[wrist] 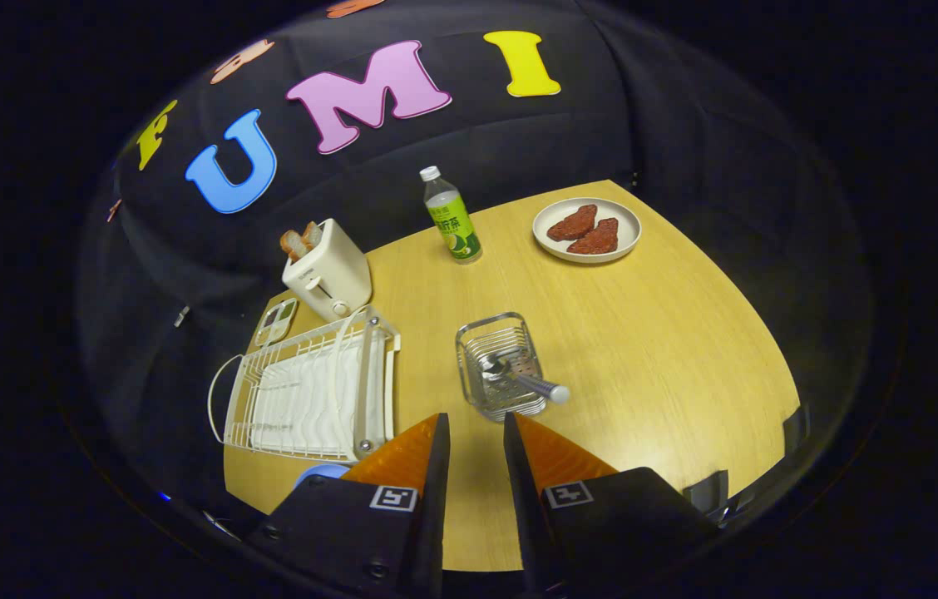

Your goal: Take the plate from the dish rack, then take the spoon from the basket and place it into the plate.

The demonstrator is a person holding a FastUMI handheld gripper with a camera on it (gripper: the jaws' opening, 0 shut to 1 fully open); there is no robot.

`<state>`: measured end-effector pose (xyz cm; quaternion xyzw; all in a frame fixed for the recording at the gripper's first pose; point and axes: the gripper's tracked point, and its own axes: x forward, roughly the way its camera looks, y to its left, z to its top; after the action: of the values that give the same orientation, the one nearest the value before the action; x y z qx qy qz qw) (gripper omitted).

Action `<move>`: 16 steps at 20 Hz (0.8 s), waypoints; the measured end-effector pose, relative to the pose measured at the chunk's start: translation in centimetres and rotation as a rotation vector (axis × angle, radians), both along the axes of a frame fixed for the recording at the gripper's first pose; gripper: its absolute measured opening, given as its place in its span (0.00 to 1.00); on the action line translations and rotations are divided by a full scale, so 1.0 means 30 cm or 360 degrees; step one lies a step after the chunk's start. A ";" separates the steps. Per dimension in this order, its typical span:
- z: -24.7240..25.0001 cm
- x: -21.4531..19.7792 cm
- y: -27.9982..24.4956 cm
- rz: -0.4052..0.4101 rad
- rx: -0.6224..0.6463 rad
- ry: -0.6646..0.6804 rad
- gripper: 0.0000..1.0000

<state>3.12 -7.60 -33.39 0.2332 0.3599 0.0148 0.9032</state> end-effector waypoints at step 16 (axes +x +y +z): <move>-0.012 0.192 -0.127 0.0003 0.0273 -0.0028 0.38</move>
<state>8.89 -11.41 -33.75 0.3092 0.3495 0.0483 0.8831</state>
